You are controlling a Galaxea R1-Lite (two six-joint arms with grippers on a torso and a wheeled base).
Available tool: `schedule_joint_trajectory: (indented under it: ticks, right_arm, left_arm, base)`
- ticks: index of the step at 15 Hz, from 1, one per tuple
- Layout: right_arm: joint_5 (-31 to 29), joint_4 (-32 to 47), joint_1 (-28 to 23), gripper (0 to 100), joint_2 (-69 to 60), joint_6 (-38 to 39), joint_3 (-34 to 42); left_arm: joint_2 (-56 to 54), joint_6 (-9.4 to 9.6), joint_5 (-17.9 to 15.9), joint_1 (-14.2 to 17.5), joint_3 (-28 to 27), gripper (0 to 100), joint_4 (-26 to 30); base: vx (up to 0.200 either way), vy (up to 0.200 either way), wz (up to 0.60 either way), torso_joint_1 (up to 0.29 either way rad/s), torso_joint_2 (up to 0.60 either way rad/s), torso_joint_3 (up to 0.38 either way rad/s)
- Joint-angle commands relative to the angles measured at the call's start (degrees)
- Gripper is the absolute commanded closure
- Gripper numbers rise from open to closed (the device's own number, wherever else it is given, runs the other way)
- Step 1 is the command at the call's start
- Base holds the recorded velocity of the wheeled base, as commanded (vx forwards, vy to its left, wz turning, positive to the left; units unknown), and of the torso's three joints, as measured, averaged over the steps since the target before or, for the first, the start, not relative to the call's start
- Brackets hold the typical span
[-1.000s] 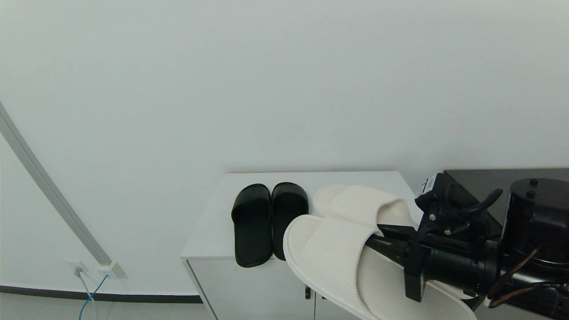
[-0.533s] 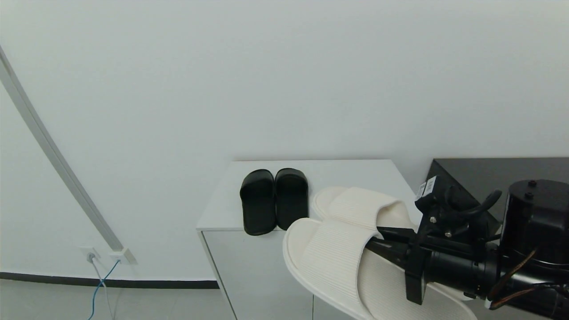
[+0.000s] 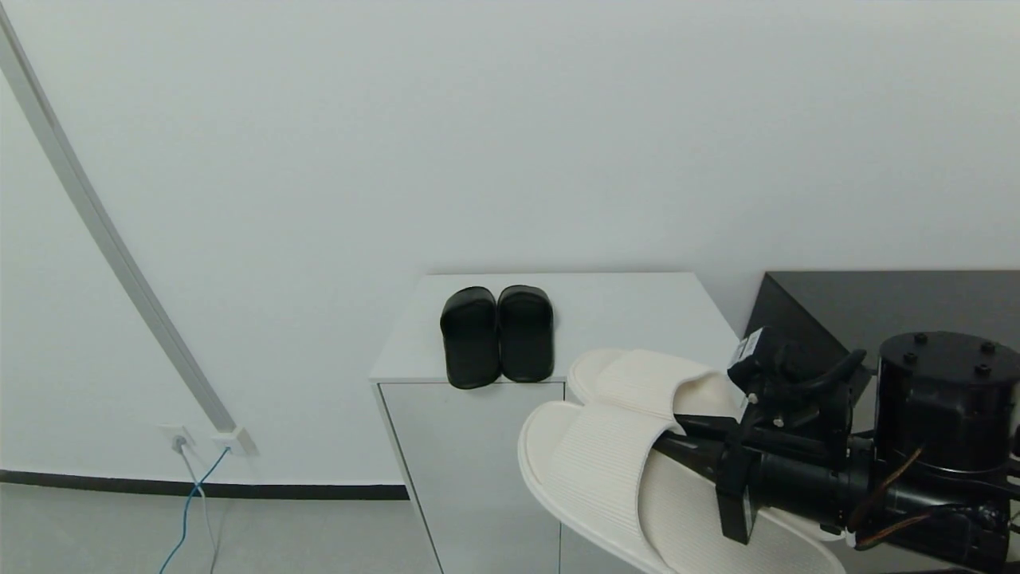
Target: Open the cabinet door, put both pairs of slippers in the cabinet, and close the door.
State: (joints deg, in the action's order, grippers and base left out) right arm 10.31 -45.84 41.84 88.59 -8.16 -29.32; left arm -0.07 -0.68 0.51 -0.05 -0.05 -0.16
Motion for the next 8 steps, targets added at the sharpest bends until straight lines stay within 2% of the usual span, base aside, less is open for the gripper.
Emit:
schedule_joint_trajectory:
  ticks: [1, 7, 8]
  right_arm:
    - [0.1, -0.1, 0.0, 100, 0.2, -0.3, 1.0]
    - [0.1, -2.6, 0.1, 100, 1.0, -0.4, 2.5]
    - [0.4, -2.6, 0.1, 100, 1.2, -0.4, 2.0]
  left_arm:
    - [0.1, -0.02, 0.0, 0.0, 0.0, 100, 0.0]
    - [0.1, -0.28, -0.2, 0.0, 0.0, 100, 0.0]
    - [0.2, -0.28, -0.2, 0.0, 0.0, 0, 0.1]
  base:
    - [0.000, 0.000, 0.00, 0.000, 0.00, 0.000]
    - [0.000, 0.000, 0.00, 0.000, 0.00, 0.000]
    - [0.000, 0.000, 0.00, 0.000, 0.00, 0.000]
